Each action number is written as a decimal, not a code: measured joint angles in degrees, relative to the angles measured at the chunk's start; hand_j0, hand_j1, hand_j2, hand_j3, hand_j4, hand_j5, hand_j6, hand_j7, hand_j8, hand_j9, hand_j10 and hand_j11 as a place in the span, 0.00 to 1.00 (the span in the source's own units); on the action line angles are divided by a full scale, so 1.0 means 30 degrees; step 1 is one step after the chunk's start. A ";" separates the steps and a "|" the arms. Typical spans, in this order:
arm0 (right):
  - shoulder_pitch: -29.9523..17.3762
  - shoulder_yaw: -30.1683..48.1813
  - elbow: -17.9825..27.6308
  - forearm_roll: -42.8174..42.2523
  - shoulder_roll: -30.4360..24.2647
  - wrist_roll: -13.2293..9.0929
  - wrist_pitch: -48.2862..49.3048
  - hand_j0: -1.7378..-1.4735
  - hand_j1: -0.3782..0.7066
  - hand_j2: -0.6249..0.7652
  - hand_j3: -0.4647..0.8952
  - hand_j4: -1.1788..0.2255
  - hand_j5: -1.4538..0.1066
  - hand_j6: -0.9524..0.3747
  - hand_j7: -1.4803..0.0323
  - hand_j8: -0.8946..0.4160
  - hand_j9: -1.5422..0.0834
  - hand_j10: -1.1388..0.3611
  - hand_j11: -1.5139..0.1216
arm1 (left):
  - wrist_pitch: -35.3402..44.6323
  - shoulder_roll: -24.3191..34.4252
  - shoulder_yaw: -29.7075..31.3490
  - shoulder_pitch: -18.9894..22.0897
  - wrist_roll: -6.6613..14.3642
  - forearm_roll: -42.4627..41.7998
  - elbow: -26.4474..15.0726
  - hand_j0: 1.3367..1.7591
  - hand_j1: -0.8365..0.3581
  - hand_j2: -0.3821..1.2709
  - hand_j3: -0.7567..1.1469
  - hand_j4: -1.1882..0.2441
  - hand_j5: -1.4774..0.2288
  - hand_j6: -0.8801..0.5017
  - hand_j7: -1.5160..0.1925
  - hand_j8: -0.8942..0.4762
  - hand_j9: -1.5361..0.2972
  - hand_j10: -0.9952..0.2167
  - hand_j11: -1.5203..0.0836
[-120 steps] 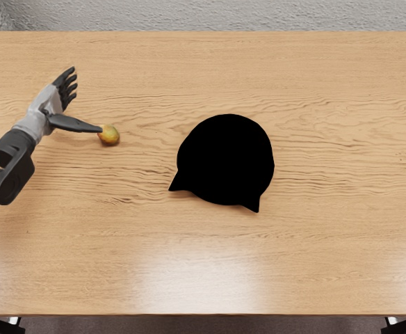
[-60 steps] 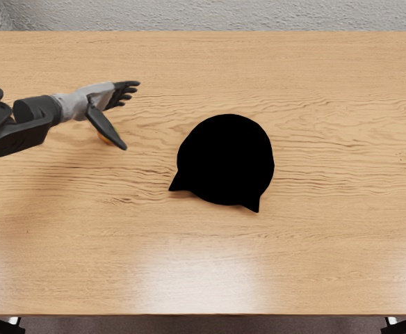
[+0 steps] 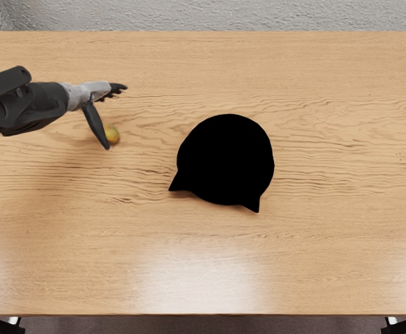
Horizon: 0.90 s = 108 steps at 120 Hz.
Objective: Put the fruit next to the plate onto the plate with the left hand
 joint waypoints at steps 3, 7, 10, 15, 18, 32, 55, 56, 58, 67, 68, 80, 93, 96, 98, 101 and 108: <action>0.0000 0.0000 0.0000 0.0000 0.0000 0.0000 0.0001 0.30 0.03 0.45 0.34 0.84 0.93 0.72 0.98 0.68 0.95 0.76 0.93 | 0.0303 -0.0194 0.0063 0.0056 0.0302 0.0097 0.0146 0.76 0.98 0.23 0.40 0.82 0.85 0.62 0.87 0.64 0.83 0.81 0.93; 0.0000 0.0000 0.0000 0.0000 0.0000 0.0000 0.0001 0.30 0.03 0.45 0.34 0.84 0.93 0.72 0.98 0.68 0.95 0.76 0.93 | 0.0651 -0.0336 0.0128 0.0078 0.0627 0.0229 0.0294 0.76 0.97 0.23 0.40 0.81 0.85 0.62 0.87 0.64 0.82 0.80 0.93; 0.0000 0.0000 0.0000 0.0000 0.0000 0.0000 0.0000 0.30 0.03 0.45 0.34 0.84 0.93 0.72 0.98 0.68 0.95 0.76 0.93 | 0.0882 -0.0407 0.0164 0.0100 0.0814 0.0355 0.0377 0.76 0.97 0.23 0.40 0.81 0.85 0.62 0.87 0.63 0.82 0.80 0.93; 0.0000 0.0000 0.0000 0.0000 0.0000 0.0000 -0.0001 0.30 0.03 0.45 0.34 0.84 0.93 0.72 0.98 0.68 0.95 0.76 0.93 | 0.1184 -0.0537 0.0207 0.0133 0.1049 0.0593 0.0477 0.76 0.95 0.24 0.40 0.80 0.84 0.61 0.86 0.62 0.81 0.79 0.92; 0.0000 0.0000 0.0000 0.0000 0.0000 0.0000 0.0000 0.30 0.03 0.45 0.34 0.84 0.93 0.72 0.98 0.68 0.95 0.76 0.93 | 0.1315 -0.0603 0.0225 0.0138 0.1223 0.0700 0.0515 0.76 0.94 0.24 0.40 0.79 0.83 0.60 0.85 0.61 0.80 0.78 0.91; 0.0000 0.0000 0.0000 0.0000 0.0000 0.0000 -0.0001 0.30 0.03 0.45 0.34 0.84 0.93 0.72 0.98 0.68 0.95 0.76 0.93 | 0.1641 -0.0968 0.0255 0.0138 0.2137 0.0980 0.0582 0.76 0.88 0.25 0.40 0.75 0.78 0.55 0.80 0.57 0.76 0.72 0.85; 0.0000 0.0000 0.0000 0.0000 0.0000 0.0000 -0.0003 0.30 0.03 0.45 0.34 0.84 0.93 0.72 0.98 0.68 0.95 0.76 0.93 | 0.1617 -0.1571 0.0270 0.0307 0.2940 0.1138 0.0544 0.76 0.78 0.26 0.40 0.68 0.70 0.48 0.72 0.49 0.68 0.64 0.77; 0.0000 0.0000 0.0000 0.0000 0.0000 0.0000 -0.0005 0.30 0.03 0.45 0.34 0.84 0.93 0.72 0.98 0.68 0.95 0.76 0.93 | 0.1615 -0.1576 0.0271 0.0324 0.2957 0.1144 0.0543 0.76 0.77 0.26 0.40 0.67 0.70 0.48 0.72 0.49 0.68 0.64 0.77; 0.0000 0.0000 0.0000 0.0000 0.0000 0.0000 -0.0004 0.30 0.03 0.45 0.34 0.84 0.93 0.72 0.98 0.68 0.95 0.76 0.93 | 0.1612 -0.1580 0.0275 0.0338 0.2987 0.1154 0.0543 0.76 0.76 0.26 0.40 0.67 0.69 0.47 0.71 0.48 0.68 0.63 0.76; 0.0000 0.0000 0.0000 0.0000 0.0000 0.0000 0.0000 0.30 0.03 0.45 0.34 0.84 0.93 0.72 0.98 0.68 0.95 0.76 0.93 | 0.1602 -0.1695 0.0293 0.0386 0.3236 0.1191 0.0550 0.76 0.72 0.26 0.40 0.64 0.66 0.44 0.68 0.45 0.65 0.60 0.73; 0.0000 0.0000 0.0000 0.0000 0.0000 0.0000 0.0000 0.30 0.03 0.45 0.34 0.84 0.93 0.72 0.98 0.68 0.95 0.76 0.93 | 0.1602 -0.1697 0.0296 0.0393 0.3264 0.1195 0.0552 0.76 0.72 0.27 0.40 0.64 0.66 0.44 0.68 0.45 0.64 0.59 0.72; 0.0000 0.0000 0.0000 0.0000 0.0000 0.0000 0.0000 0.30 0.03 0.45 0.34 0.84 0.93 0.72 0.98 0.68 0.95 0.76 0.93 | 0.1600 -0.1699 0.0312 0.0517 0.3471 0.1224 0.0588 0.76 0.67 0.27 0.40 0.60 0.62 0.40 0.64 0.41 0.61 0.55 0.69; 0.0000 0.0000 0.0000 0.0000 0.0000 0.0000 0.0001 0.30 0.03 0.45 0.34 0.84 0.93 0.72 0.98 0.68 0.95 0.76 0.93 | 0.1619 -0.1701 0.0283 0.0606 0.3532 0.1225 0.0627 0.76 0.63 0.28 0.40 0.57 0.59 0.37 0.61 0.40 0.59 0.52 0.65; 0.0000 0.0000 0.0000 0.0000 0.0000 0.0000 0.0002 0.30 0.03 0.45 0.34 0.84 0.93 0.72 0.98 0.68 0.95 0.76 0.93 | 0.1621 -0.1701 0.0272 0.0606 0.3534 0.1218 0.0631 0.76 0.62 0.28 0.40 0.57 0.58 0.37 0.60 0.39 0.60 0.51 0.64; 0.0000 0.0000 0.0000 0.0000 0.0000 0.0000 0.0002 0.30 0.03 0.45 0.34 0.84 0.93 0.72 0.98 0.68 0.95 0.76 0.93 | 0.1625 -0.1691 0.0241 0.0603 0.3669 0.1315 0.0629 0.76 0.61 0.28 0.40 0.56 0.58 0.36 0.60 0.45 0.53 0.50 0.64; 0.0000 0.0000 0.0000 0.0000 0.0000 0.0000 0.0000 0.30 0.03 0.45 0.34 0.84 0.93 0.72 0.98 0.68 0.95 0.76 0.93 | 0.1618 -0.1673 0.0251 0.0607 0.3654 0.1297 0.0634 0.76 0.60 0.28 0.40 0.55 0.57 0.35 0.59 0.44 0.53 0.50 0.63; 0.0000 0.0000 0.0000 0.0000 0.0000 0.0000 0.0000 0.30 0.03 0.45 0.34 0.84 0.93 0.72 0.98 0.68 0.95 0.76 0.93 | 0.1604 -0.1670 0.0254 0.0607 0.3636 0.1278 0.0634 0.76 0.58 0.27 0.40 0.53 0.54 0.33 0.56 0.43 0.54 0.47 0.60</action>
